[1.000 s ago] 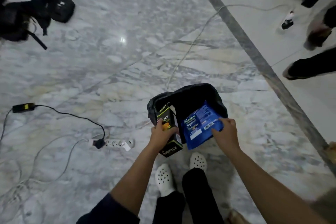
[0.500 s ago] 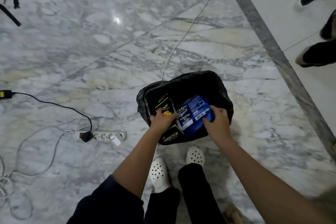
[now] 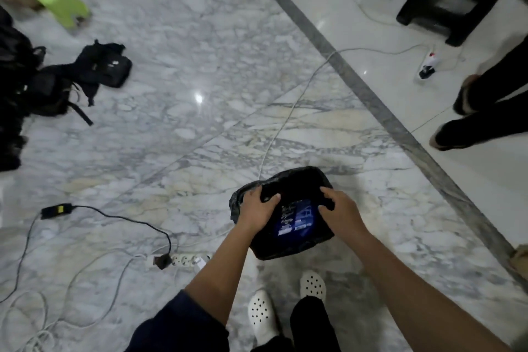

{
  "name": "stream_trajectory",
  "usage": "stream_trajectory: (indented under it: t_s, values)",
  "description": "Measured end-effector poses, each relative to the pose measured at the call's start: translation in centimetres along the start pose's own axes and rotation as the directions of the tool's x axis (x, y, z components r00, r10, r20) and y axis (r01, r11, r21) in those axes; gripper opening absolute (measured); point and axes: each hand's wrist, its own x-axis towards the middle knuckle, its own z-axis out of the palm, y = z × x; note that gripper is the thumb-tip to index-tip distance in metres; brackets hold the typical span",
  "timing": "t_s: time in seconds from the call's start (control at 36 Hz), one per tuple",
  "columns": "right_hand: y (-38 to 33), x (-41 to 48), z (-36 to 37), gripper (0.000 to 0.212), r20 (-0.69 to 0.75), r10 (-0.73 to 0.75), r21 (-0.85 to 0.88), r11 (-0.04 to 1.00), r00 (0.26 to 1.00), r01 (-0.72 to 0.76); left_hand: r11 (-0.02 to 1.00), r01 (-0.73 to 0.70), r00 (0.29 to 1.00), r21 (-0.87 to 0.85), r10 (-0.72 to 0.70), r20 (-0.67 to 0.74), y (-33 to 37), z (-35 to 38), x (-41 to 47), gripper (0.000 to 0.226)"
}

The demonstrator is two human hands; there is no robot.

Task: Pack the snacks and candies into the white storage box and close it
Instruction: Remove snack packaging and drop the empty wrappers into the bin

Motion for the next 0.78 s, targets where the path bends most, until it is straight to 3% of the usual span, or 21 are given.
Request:
stream_trajectory:
  t_s: [0.11,0.31,0.53,0.78]
  values:
    - [-3.9,-2.9,-5.7,0.047,-0.046,-0.057,0.003,0.998,0.997,0.057,0.98,-0.166,0.985,0.107,0.169,-0.02,7.7,-3.4,-7.4,0.076]
    - [-9.5,-9.6,-16.9,0.049,-0.213,-0.191,-0.022,0.981,0.958,0.19,0.866,-0.421,0.889,0.272,0.453,-0.064,19.1,-6.6,-17.5,0.07]
    - [-11.5,-19.0,-26.2,0.049,-0.486,-0.178,-0.05,0.983,0.856,0.176,0.563,-0.683,0.642,0.465,0.767,0.013,28.7,-6.2,-26.3,0.063]
    - [-10.2,-28.9,-27.0,0.05,-0.727,0.011,0.088,0.993,0.686,0.078,0.231,-0.827,0.421,0.512,0.858,0.293,30.6,-3.3,-31.9,0.062]
